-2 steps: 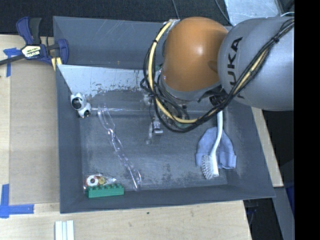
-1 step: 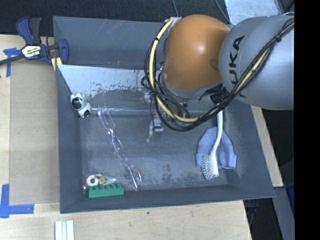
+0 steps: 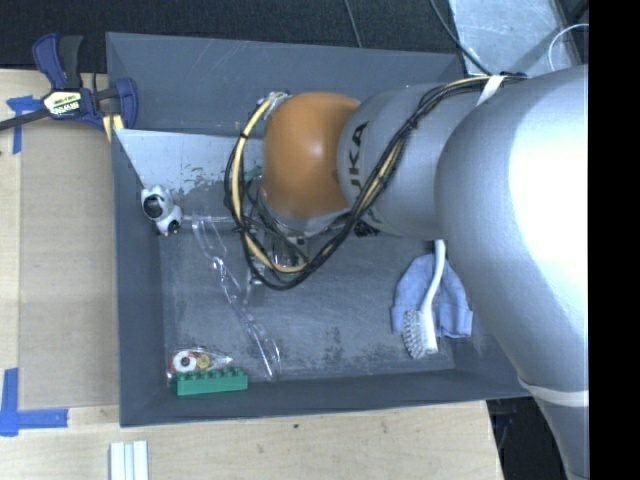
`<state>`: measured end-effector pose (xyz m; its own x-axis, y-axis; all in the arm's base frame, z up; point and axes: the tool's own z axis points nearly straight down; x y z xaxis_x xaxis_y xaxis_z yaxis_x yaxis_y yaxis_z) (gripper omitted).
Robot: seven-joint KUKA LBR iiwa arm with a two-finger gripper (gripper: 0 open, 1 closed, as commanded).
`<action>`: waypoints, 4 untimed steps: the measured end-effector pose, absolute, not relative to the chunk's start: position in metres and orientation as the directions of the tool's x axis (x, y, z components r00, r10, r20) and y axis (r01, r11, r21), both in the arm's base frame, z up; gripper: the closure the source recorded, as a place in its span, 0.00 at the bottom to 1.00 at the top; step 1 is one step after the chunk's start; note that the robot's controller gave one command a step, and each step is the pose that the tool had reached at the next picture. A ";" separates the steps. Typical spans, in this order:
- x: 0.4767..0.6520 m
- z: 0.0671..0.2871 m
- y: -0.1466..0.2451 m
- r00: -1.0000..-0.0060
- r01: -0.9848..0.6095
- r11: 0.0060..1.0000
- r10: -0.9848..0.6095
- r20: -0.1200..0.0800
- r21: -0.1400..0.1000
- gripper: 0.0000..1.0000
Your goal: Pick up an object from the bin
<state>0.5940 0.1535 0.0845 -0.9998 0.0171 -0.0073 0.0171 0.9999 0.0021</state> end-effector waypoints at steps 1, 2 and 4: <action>0.594 0.154 0.169 -0.931 0.365 0.931 0.365 -0.016 0.011 0.00; 0.587 0.106 0.213 -0.953 -0.302 0.953 -0.302 -0.009 0.000 0.00; 0.579 0.075 0.160 -0.961 -0.277 0.961 -0.277 -0.019 0.003 1.00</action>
Offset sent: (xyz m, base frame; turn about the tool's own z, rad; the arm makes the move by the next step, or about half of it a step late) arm -0.0087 0.0645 0.0155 -0.4056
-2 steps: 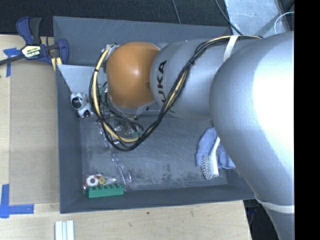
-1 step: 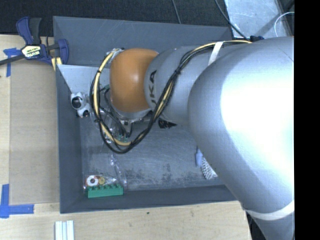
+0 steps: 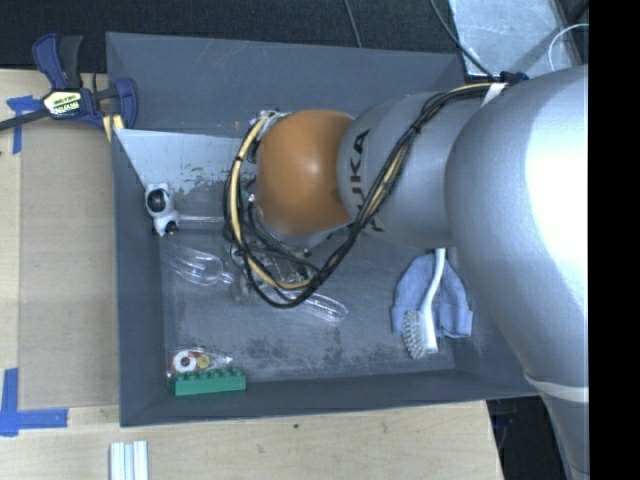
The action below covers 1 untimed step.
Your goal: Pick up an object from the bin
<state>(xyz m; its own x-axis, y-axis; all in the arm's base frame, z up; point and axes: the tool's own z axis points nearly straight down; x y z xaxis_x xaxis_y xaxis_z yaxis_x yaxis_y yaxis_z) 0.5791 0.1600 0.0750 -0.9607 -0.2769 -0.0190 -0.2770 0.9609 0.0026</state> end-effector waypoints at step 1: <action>0.579 0.075 0.156 -0.958 -0.287 0.958 -0.287 -0.021 0.003 1.00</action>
Offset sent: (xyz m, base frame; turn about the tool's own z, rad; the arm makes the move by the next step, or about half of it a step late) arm -0.0006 -0.0047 0.0292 -0.0114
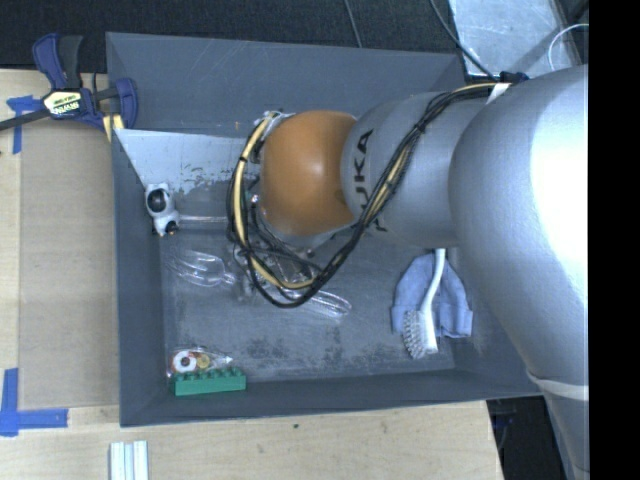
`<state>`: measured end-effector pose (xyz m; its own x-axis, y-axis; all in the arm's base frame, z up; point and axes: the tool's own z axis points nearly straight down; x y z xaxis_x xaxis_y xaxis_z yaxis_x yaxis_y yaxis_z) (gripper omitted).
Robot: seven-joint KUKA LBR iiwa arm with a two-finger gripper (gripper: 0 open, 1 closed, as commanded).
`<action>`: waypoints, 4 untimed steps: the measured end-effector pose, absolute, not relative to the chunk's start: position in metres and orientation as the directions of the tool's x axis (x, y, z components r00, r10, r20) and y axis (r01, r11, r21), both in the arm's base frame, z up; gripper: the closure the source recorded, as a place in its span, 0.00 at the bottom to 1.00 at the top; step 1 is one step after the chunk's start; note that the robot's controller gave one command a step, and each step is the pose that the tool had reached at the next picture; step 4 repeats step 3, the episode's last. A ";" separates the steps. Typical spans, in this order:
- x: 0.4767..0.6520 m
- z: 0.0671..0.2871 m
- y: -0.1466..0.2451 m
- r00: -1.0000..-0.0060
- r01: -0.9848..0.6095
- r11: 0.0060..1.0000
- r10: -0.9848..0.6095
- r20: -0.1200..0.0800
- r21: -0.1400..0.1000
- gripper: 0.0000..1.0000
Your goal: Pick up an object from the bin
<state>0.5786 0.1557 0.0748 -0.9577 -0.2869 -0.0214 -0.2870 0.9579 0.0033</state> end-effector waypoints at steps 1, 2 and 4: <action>0.577 0.087 0.155 -0.958 -0.287 0.958 -0.287 -0.018 0.003 1.00; 0.578 0.105 0.155 -0.958 -0.285 0.958 -0.285 -0.020 0.003 1.00; 0.576 0.138 0.154 -0.959 -0.285 0.959 -0.285 -0.013 0.003 1.00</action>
Offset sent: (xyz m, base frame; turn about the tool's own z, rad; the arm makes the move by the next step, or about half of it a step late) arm -0.0013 -0.0003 0.0404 0.0000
